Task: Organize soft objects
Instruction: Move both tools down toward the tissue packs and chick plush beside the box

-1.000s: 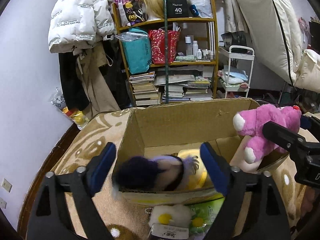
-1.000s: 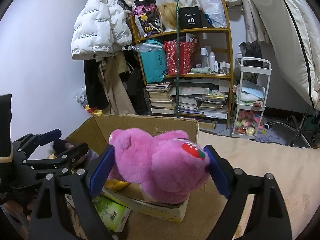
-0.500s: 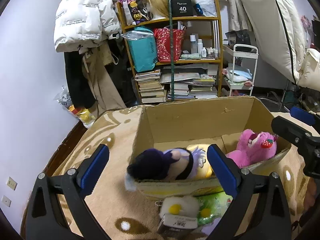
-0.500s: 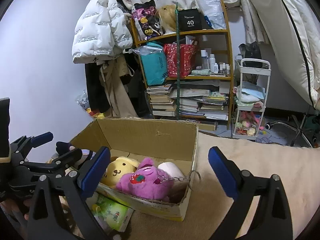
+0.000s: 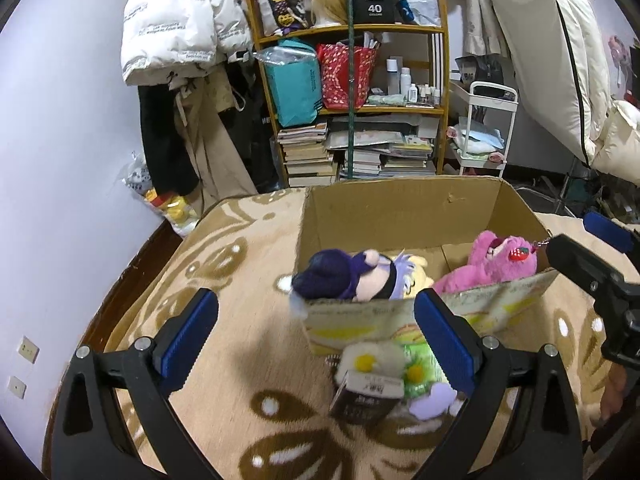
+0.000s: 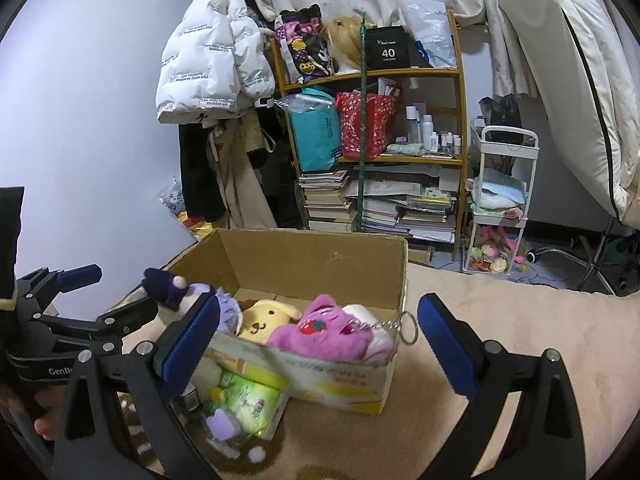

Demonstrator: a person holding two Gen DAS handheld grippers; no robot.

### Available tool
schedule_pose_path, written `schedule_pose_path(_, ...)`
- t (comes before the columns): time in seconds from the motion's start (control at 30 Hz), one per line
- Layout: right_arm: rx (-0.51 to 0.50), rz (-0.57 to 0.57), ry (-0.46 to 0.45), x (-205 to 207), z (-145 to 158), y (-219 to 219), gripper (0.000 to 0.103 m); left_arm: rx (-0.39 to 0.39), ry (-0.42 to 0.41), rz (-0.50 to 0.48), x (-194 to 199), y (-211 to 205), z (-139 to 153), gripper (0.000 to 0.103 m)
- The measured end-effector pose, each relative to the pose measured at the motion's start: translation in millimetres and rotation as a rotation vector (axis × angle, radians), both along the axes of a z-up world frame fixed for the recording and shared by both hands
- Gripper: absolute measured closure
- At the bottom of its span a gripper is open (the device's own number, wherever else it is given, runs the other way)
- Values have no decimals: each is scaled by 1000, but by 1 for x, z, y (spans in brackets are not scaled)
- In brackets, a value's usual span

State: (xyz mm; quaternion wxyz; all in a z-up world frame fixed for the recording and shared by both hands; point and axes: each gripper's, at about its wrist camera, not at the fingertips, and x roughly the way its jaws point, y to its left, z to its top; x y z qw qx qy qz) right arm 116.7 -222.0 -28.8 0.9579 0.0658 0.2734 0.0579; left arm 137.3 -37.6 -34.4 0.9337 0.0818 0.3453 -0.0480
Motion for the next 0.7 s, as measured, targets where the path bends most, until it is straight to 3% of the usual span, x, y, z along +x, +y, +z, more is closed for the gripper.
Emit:
schedule_pose_path(0.47, -44, 27, 20, -30, 12, 20, 0, -40, 41, 51, -26, 22, 9, 6)
schedule_pose_path(0.7, -4, 7, 72, -41, 4, 21, 0, -56, 71, 59, -36, 25, 7, 6)
